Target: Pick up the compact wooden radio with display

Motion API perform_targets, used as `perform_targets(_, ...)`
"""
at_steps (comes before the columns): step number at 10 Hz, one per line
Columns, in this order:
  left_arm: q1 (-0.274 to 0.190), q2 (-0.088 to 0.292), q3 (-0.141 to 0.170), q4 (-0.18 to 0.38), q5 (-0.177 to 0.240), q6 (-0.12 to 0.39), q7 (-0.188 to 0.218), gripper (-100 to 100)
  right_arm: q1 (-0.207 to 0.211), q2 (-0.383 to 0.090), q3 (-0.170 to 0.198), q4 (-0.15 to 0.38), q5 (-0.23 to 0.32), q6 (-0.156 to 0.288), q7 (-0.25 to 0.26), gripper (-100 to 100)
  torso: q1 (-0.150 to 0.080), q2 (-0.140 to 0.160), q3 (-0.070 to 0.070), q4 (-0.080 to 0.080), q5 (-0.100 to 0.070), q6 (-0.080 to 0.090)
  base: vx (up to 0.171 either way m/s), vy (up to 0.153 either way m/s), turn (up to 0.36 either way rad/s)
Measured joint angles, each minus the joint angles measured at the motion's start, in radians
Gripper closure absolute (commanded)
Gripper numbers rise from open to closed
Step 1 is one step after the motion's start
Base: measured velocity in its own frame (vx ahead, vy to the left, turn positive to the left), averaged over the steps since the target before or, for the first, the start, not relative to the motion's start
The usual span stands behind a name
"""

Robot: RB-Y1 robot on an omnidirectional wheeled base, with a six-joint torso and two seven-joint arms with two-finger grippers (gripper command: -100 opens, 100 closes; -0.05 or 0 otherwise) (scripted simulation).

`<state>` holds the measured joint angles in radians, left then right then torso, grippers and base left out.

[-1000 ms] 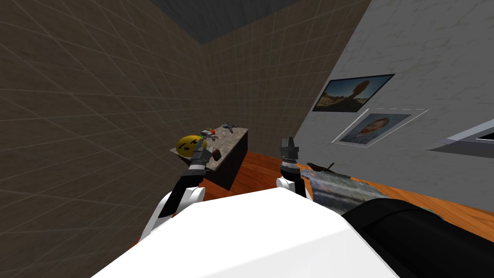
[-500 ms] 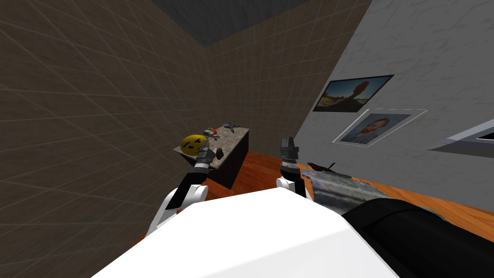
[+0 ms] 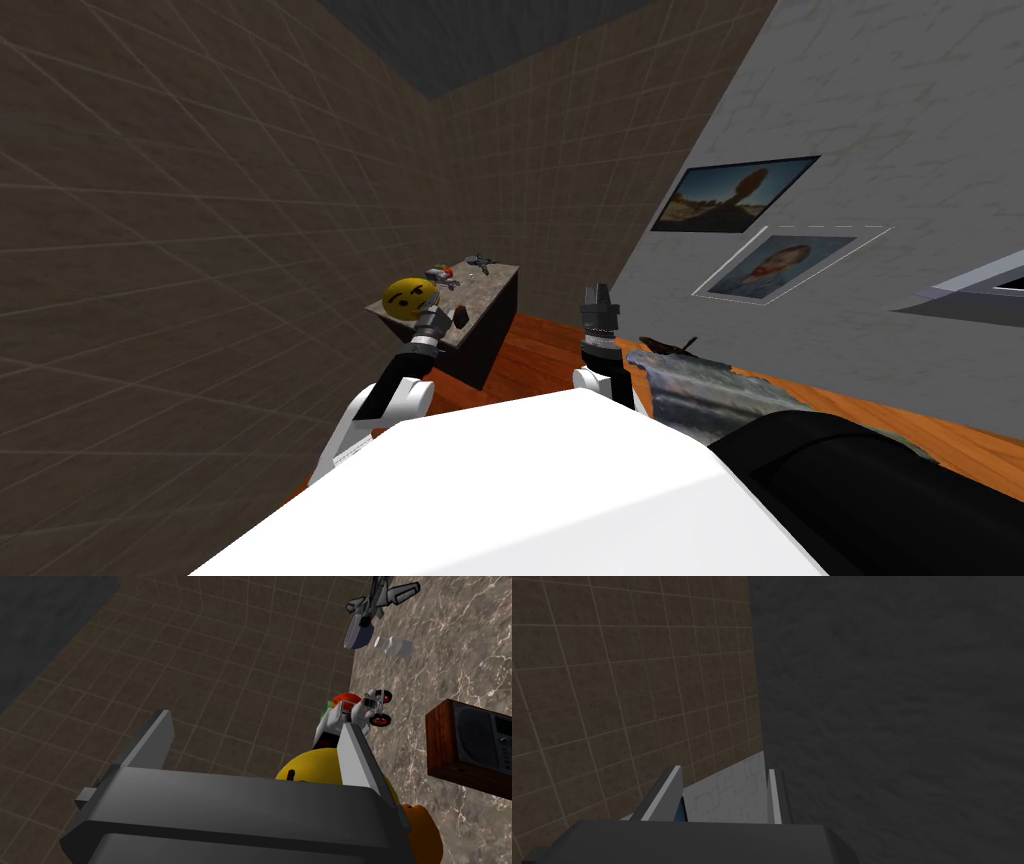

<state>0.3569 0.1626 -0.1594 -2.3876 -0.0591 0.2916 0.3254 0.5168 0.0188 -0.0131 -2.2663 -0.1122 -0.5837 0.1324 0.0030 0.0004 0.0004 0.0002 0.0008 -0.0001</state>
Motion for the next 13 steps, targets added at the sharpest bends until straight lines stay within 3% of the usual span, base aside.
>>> perform_targets(2, -0.013, -0.006, -0.026, 0.01, -0.008, 0.053, 0.011, -100, 0.0, 0.0, 0.0, 0.0, 0.0, 0.0, 0.0, 0, 0.003, 0.0, 0.0, 0.0, 0.001, 0.0, -0.005, 0.08, 0.019)
perform_targets(7, -0.071, -0.002, -0.05, 0.061, -0.003, 0.182, 0.034, -100, 0.0, 0.0, 0.0, 0.0, 0.0, 0.0, 0.0, 0, 0.003, -0.004, -0.002, -0.001, 0.001, 0.0, 0.022, 0.068, 0.021)
perform_targets(13, -0.109, -0.008, -0.088, 0.107, 0.002, 0.334, 0.043, -100, 0.0, 0.0, 0.0, 0.0, 0.0, 0.0, 0.0, 0, 0.004, -0.005, -0.003, -0.001, 0.001, 0.0, 0.039, 0.077, 0.024)
